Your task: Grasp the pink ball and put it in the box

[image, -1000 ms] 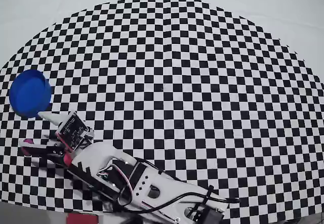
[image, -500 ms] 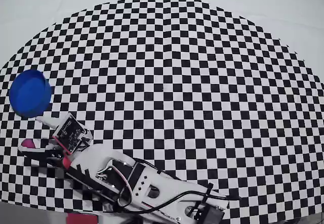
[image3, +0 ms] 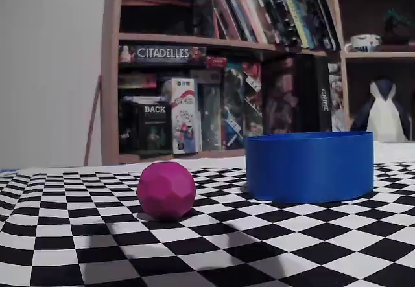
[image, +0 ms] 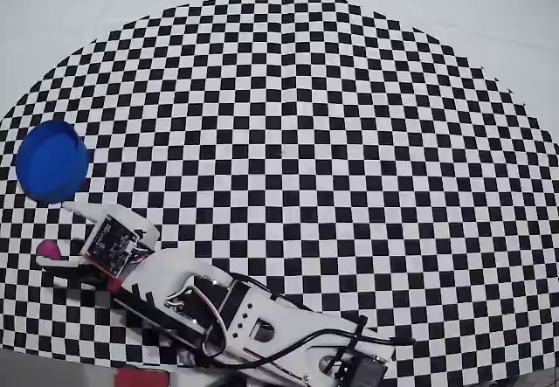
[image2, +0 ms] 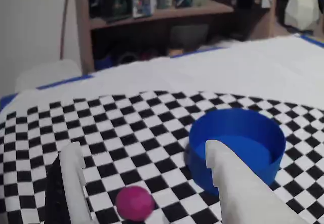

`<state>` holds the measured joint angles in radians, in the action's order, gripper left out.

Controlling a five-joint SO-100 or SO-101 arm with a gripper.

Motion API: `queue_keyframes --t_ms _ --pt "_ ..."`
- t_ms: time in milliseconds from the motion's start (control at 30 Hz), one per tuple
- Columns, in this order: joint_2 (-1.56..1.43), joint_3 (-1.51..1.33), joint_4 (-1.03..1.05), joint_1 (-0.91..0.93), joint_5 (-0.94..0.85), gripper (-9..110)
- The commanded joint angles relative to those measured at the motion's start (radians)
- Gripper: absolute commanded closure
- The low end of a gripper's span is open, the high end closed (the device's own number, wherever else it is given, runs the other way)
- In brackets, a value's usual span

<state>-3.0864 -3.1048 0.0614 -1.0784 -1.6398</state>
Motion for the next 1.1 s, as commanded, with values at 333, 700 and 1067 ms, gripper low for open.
queue_keyframes --t_ms 333,700,1067 --pt "0.051 -0.008 -0.015 -0.02 -0.052 74" --pt "0.081 -0.005 -0.015 -0.025 -0.066 74" --pt "0.241 0.075 -0.017 -0.026 -0.083 74"
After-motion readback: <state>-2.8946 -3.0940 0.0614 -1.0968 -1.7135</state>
